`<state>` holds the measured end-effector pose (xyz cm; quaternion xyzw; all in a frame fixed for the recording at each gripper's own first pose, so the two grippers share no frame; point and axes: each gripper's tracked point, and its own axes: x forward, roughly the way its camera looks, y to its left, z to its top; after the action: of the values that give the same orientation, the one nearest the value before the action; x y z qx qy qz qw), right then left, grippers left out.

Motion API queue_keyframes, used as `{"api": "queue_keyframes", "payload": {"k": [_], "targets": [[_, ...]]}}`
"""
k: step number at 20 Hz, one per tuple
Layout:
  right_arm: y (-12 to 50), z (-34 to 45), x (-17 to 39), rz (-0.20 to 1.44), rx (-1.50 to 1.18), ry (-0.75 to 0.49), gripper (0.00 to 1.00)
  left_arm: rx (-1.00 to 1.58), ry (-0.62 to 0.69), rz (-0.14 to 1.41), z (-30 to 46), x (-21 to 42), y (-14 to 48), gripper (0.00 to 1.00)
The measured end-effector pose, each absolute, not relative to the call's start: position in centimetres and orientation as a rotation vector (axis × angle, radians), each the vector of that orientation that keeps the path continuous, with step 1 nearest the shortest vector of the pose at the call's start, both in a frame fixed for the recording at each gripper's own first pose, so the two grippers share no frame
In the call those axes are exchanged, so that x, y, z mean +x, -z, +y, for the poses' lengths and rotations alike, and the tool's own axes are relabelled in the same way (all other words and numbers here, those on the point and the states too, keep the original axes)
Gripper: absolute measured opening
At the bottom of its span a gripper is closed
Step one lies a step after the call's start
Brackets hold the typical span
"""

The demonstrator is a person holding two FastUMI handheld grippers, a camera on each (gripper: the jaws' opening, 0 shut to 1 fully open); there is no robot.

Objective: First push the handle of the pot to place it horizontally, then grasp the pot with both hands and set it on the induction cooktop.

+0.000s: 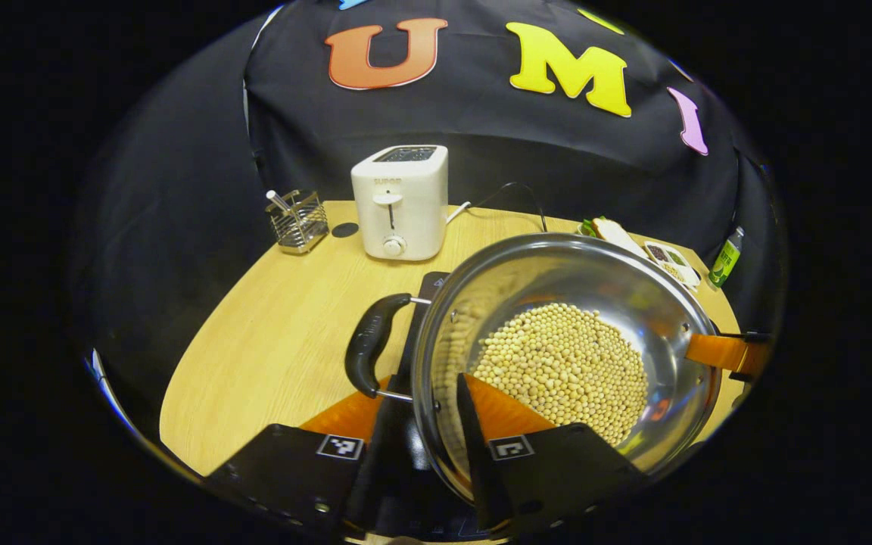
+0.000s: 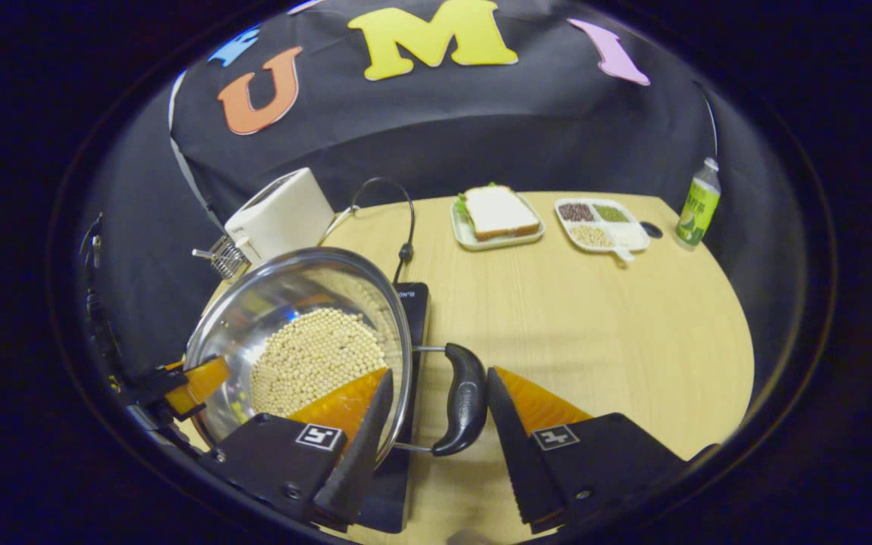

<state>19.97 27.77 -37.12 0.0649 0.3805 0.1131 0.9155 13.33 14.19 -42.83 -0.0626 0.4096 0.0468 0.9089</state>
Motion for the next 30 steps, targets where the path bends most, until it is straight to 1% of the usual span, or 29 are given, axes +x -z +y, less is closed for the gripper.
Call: {"api": "queue_keyframes", "payload": {"k": [2,3,4,5,6,14,22,23,26,30], "targets": [[36.3,27.7,20.0,0.755,0.093,-0.245,0.80,-0.096,-0.129,0.819,15.4,13.1,42.3,0.78],[36.0,27.6,19.8,0.752,0.085,-0.251,0.89,-0.096,-0.139,0.810,15.5,12.9,41.7,0.94],[35.8,27.5,19.6,0.748,0.086,-0.252,0.90,-0.091,-0.144,0.803,15.6,12.9,41.6,0.94],[35.6,27.3,19.5,0.743,0.086,-0.251,0.90,-0.084,-0.153,0.795,16.1,12.7,41.3,0.97],[35.3,27.1,19.3,0.738,0.087,-0.250,0.91,-0.082,-0.157,0.790,16.3,12.6,41.0,0.97],[31.7,24.8,16.9,0.672,0.046,-0.259,0.91,-0.064,-0.149,0.719,15.5,10.5,36.1,0.97],[23.1,20.4,13.0,0.509,0.001,-0.267,0.91,-0.056,-0.098,0.542,10.9,8.6,24.9,0.97],[22.0,19.6,12.5,0.488,0.003,-0.262,0.91,-0.061,-0.091,0.520,10.0,8.3,23.4,0.97],[18.2,16.5,11.4,0.422,0.004,-0.234,0.96,-0.082,-0.063,0.469,7.5,7.7,19.4,0.97],[12.7,12.8,9.9,0.321,0.015,-0.198,0.96,-0.063,-0.027,0.379,4.7,7.5,14.0,0.97]]}}
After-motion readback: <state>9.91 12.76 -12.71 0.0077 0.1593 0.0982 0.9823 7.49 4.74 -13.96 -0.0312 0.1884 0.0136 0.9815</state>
